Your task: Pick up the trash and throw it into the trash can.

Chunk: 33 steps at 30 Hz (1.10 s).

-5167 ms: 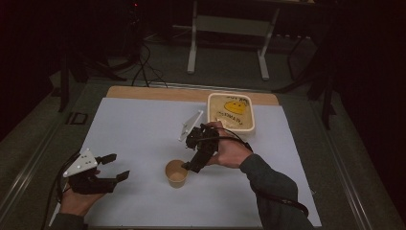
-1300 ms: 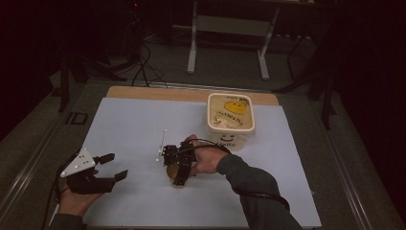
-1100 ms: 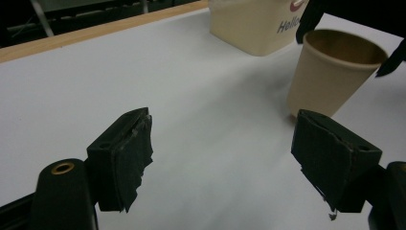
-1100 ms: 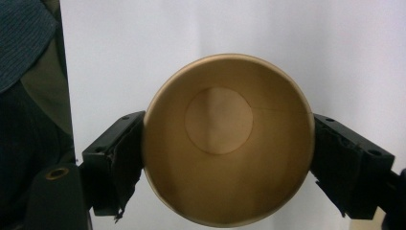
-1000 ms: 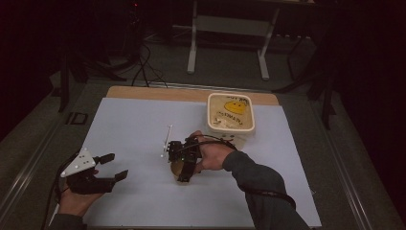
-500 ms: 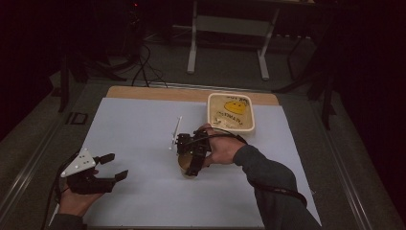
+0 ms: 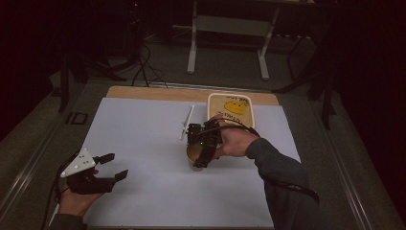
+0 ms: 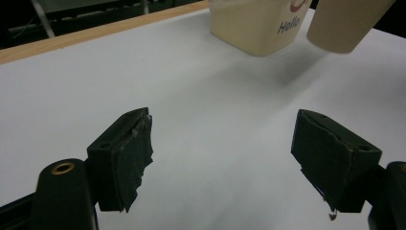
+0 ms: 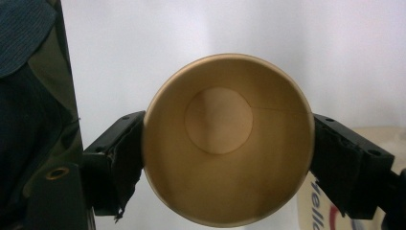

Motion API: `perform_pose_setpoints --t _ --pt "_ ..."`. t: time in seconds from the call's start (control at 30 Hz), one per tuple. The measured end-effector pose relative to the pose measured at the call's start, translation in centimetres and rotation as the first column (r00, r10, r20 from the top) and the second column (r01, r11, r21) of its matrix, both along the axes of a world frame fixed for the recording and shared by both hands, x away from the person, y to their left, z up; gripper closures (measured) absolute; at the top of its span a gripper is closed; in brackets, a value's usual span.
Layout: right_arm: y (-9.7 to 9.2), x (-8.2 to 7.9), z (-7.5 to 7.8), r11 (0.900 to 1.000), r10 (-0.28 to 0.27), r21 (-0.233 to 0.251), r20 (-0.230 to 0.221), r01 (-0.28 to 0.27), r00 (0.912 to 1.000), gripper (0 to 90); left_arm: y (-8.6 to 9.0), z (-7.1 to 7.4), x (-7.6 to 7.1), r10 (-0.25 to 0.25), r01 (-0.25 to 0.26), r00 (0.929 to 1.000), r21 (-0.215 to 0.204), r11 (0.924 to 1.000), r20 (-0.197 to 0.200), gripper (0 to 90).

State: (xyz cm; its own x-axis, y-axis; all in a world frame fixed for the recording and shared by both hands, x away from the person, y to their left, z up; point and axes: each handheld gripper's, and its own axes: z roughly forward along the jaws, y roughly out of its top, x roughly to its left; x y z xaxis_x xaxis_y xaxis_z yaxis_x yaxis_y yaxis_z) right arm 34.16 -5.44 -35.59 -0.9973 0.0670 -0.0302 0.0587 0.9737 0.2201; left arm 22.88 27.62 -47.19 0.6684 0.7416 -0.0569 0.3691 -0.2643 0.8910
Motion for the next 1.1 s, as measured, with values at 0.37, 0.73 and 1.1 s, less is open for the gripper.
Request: perform_pose_setpoints --t 0.37,0.73,1.1 --pt "-1.9 1.0 2.5 0.9984 -0.054 0.016 0.014 0.054 0.9984 17.5 0.0 0.0 0.0 0.001 -0.001 1.0 -0.003 1.0 0.0 22.1" --pt "-3.6 2.1 4.8 0.9927 -0.112 0.048 0.027 0.111 0.9933 17.5 0.0 0.0 0.0 0.003 -0.003 1.0 -0.004 1.0 -0.002 22.1" --pt "-5.3 3.5 6.5 0.9798 -0.19 0.069 0.035 0.188 0.9811 17.5 0.0 0.0 0.0 0.003 -0.003 1.0 -0.004 1.0 -0.003 22.1"
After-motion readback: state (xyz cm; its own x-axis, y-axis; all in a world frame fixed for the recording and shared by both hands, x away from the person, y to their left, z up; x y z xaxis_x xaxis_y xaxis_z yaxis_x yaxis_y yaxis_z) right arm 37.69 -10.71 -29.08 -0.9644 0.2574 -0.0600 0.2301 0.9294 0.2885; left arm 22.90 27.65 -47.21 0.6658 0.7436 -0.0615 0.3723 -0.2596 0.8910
